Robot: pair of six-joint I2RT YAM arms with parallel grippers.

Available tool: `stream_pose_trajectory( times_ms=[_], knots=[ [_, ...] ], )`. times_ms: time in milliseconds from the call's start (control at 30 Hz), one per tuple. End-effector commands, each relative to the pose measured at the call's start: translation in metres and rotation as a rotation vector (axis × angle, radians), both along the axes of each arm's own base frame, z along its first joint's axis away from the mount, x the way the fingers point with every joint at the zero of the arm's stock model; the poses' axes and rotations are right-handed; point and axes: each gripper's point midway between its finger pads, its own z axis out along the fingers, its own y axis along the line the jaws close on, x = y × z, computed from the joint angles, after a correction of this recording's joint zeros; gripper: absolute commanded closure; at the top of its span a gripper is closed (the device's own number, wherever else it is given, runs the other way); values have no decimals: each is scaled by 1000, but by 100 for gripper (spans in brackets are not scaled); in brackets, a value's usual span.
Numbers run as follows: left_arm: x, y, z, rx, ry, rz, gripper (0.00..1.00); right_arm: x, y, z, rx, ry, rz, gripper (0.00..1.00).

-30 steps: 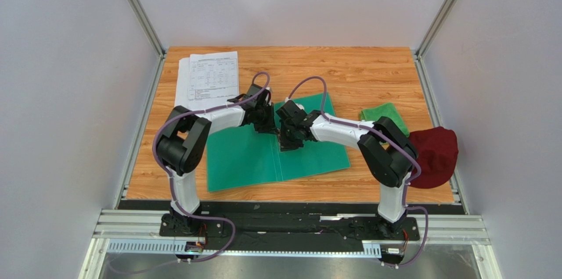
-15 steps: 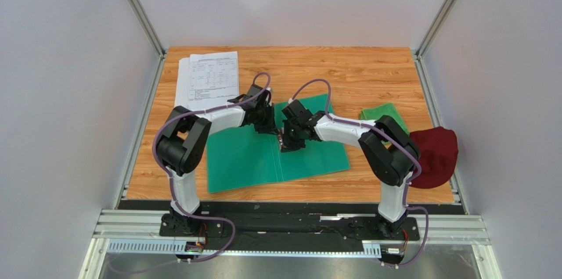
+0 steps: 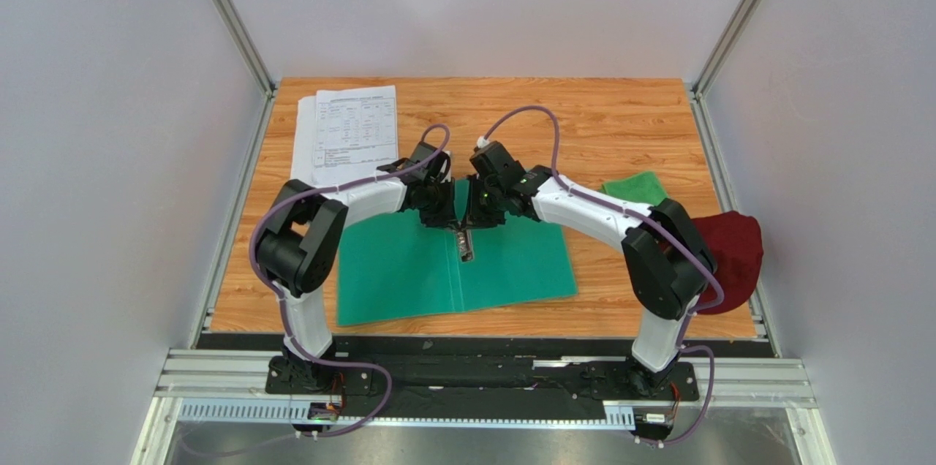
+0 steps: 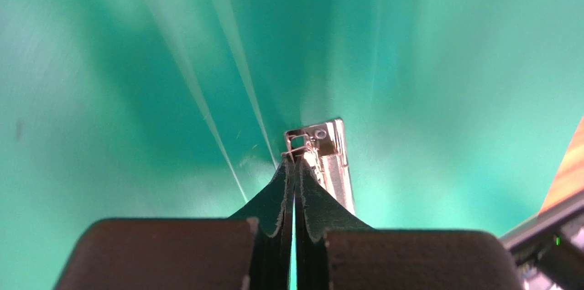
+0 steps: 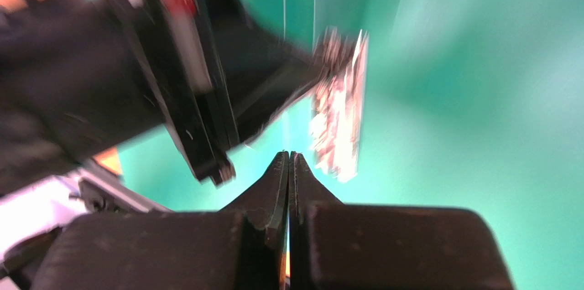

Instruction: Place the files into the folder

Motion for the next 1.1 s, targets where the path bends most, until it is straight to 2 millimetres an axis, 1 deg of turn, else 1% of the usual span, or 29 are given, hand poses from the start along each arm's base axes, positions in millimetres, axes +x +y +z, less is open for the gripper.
stream_pose_trajectory(
  times_ms=[0,67,100,133,167,200,233,267,300,333,367,433,467,500,533,567,600,633,667,700,733,767,800,833,867,900,933,1033,1067],
  knots=[
    [-46,16,-3,69,118,-89,100,26,-19,24,-34,-105,-46,100],
    [-43,13,7,52,96,-83,85,26,-17,22,-1,-89,-36,100],
    [-38,10,21,27,65,-78,75,24,-14,23,23,-78,-19,100],
    [-35,9,29,13,49,-71,70,28,-13,26,45,-88,-24,100],
    [-34,7,37,-3,38,-73,65,29,-13,27,54,-89,-17,99],
    [-28,4,54,-28,5,-70,59,29,-13,33,71,-100,-10,97],
    [-28,8,60,-25,9,-60,56,31,-16,37,79,-109,-11,94],
    [-26,9,71,-36,-8,-56,54,32,-19,41,83,-121,-7,87],
    [-24,9,79,-42,-22,-53,52,29,-25,45,78,-139,0,81],
    [-25,14,84,-38,-18,-43,50,29,-31,43,68,-146,-2,73],
    [-24,17,96,-45,-47,-33,49,28,-35,41,61,-147,1,62],
    [-27,24,108,-39,-68,-12,47,18,-47,26,31,-131,16,56],
    [-27,30,121,-33,-106,3,47,13,-51,20,21,-121,22,52],
    [-30,34,126,-24,-114,9,47,8,-52,18,28,-122,32,51],
    [-37,41,128,-2,-103,17,48,-2,-59,4,12,-95,35,50],
    [-42,48,137,3,-136,26,50,-5,-62,0,8,-87,33,50],
    [-52,56,131,23,-123,25,54,-8,-64,1,15,-98,37,50],
    [-60,62,129,32,-125,21,58,-11,-66,-1,9,-107,52,50],
    [-69,67,141,7,-171,22,60,-17,-73,-8,-8,-98,56,50],
    [-83,74,127,17,-145,24,62,-16,-78,-10,-23,-108,46,50],
    [-90,76,126,4,-147,23,62,-13,-87,-13,-35,-110,38,50],
    [-101,73,132,-51,-147,6,61,-13,-93,-18,-44,-100,31,50],
    [-111,70,122,-74,-117,-12,61,-10,-100,-24,-57,-96,17,50],
    [-117,65,120,-108,-94,-28,60,-4,-111,-29,-68,-86,-12,50],
    [-126,59,118,-151,-55,-53,60,-2,-117,-34,-77,-81,-21,50],
    [-131,57,108,-161,-35,-55,60,1,-121,-40,-85,-73,-32,50],
    [-132,55,104,-179,-20,-44,60,7,-128,-43,-86,-71,-54,50],
    [-138,47,92,-229,3,-43,59,23,-137,-55,-114,-63,-75,50],
    [-140,45,87,-232,19,-45,59,25,-140,-66,-134,-38,-76,50]
  ],
)
